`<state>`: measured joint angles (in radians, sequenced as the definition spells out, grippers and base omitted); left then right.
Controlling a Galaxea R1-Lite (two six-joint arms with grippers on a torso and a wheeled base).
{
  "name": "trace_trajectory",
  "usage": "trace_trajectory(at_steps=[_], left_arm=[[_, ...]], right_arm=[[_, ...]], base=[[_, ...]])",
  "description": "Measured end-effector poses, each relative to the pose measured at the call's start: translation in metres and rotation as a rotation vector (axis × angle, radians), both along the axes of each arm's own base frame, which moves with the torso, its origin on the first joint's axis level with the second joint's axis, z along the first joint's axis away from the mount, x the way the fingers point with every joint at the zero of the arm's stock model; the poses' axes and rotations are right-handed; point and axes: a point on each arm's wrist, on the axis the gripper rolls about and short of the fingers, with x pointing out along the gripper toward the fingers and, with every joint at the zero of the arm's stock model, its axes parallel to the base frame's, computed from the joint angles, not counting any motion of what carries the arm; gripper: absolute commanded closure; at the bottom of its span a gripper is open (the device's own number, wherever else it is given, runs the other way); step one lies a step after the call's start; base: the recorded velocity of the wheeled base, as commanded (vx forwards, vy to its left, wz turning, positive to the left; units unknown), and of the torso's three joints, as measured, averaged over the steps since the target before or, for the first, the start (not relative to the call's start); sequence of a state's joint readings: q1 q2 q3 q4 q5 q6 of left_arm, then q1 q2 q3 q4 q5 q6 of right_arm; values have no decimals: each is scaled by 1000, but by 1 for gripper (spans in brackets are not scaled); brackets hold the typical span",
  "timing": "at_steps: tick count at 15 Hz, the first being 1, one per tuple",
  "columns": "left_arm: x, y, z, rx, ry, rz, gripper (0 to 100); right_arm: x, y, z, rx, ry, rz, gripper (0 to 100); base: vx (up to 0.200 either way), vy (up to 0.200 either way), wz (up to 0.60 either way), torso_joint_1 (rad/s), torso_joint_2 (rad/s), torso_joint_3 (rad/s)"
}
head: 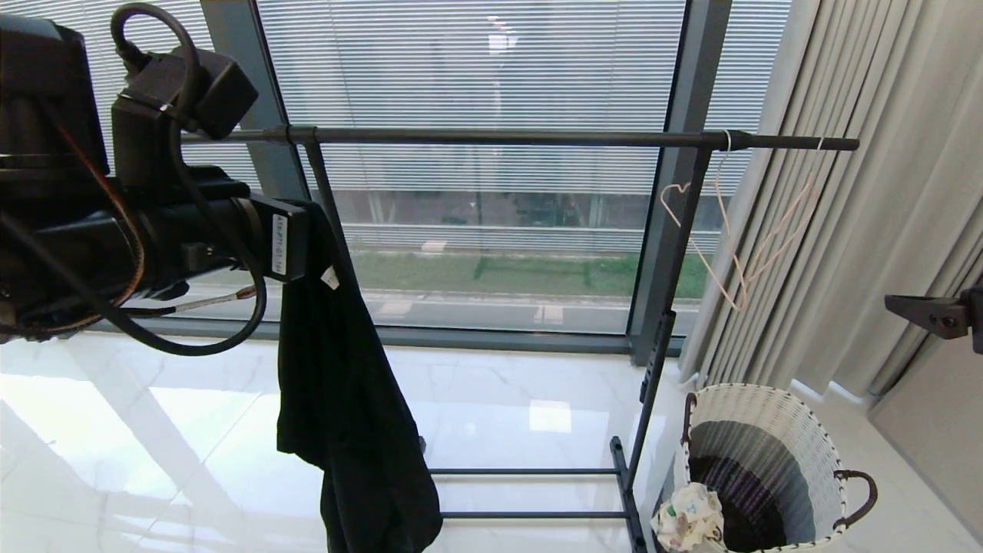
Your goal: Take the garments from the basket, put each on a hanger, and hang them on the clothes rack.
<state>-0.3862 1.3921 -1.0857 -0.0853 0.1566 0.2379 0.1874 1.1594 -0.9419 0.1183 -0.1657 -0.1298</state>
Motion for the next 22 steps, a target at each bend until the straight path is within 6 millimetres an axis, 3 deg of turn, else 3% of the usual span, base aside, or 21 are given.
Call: trace_trajectory(at_steps=[6, 12, 22], left_arm=[[-13, 5, -2, -2, -2, 1, 100], [-17, 8, -6, 5, 3, 25, 100], [-46, 19, -14, 3, 2, 13, 100]], right_arm=[[3, 1, -2, 1, 11, 8, 0], [3, 1, -2, 0, 11, 6, 0], [4, 1, -3, -5, 17, 11, 0]], base=[[200, 0, 0, 4, 6, 2], [0, 0, 0, 0, 0, 0], [0, -180, 0, 1, 3, 4]])
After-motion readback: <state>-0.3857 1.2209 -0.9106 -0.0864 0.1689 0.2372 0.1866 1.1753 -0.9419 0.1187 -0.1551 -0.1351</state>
